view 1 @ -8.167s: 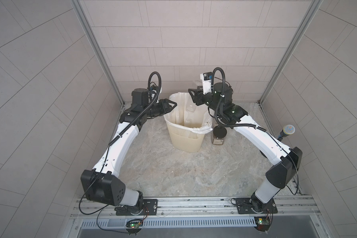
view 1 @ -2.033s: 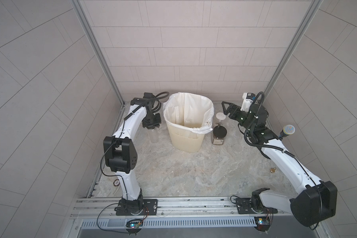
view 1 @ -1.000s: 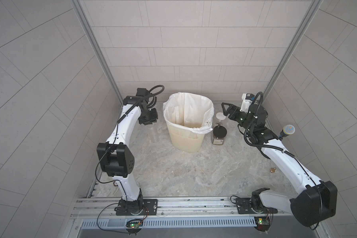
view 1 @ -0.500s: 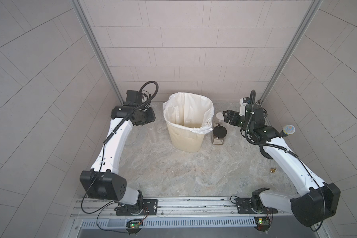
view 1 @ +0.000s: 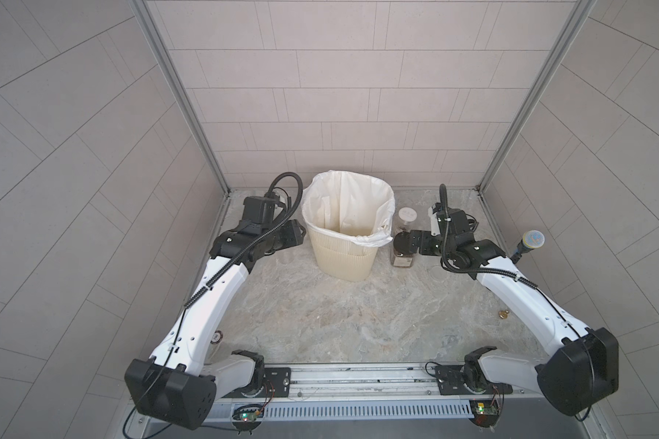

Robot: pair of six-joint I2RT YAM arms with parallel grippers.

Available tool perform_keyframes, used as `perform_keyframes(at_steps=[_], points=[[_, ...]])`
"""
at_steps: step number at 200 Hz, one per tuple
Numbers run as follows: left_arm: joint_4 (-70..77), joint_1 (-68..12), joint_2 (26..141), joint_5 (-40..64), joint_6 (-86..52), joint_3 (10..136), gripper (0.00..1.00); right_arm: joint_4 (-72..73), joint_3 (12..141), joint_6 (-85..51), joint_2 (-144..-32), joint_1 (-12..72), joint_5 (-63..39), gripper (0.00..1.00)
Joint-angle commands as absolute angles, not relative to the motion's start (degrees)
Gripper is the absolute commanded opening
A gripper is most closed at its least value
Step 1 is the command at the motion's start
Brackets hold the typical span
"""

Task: Empty the moldy dried flower tea in the jars
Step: Pick up the jar from the center of the board.

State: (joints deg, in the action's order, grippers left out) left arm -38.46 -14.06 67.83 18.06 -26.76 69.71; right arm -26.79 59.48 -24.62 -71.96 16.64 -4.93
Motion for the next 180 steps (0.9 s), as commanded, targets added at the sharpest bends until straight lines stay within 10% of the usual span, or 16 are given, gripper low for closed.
perform_keyframes(at_steps=[1,180], points=[[-33.64,-14.76,65.6,18.25,-28.64,66.08,0.51,-23.21,58.62,-25.58,-74.41,16.87,-8.85,1.0],[-31.29,-14.9,64.29,21.71,-29.77,59.15,0.49,-19.98,64.68,-24.94,-92.21,18.36,-1.41,0.99]])
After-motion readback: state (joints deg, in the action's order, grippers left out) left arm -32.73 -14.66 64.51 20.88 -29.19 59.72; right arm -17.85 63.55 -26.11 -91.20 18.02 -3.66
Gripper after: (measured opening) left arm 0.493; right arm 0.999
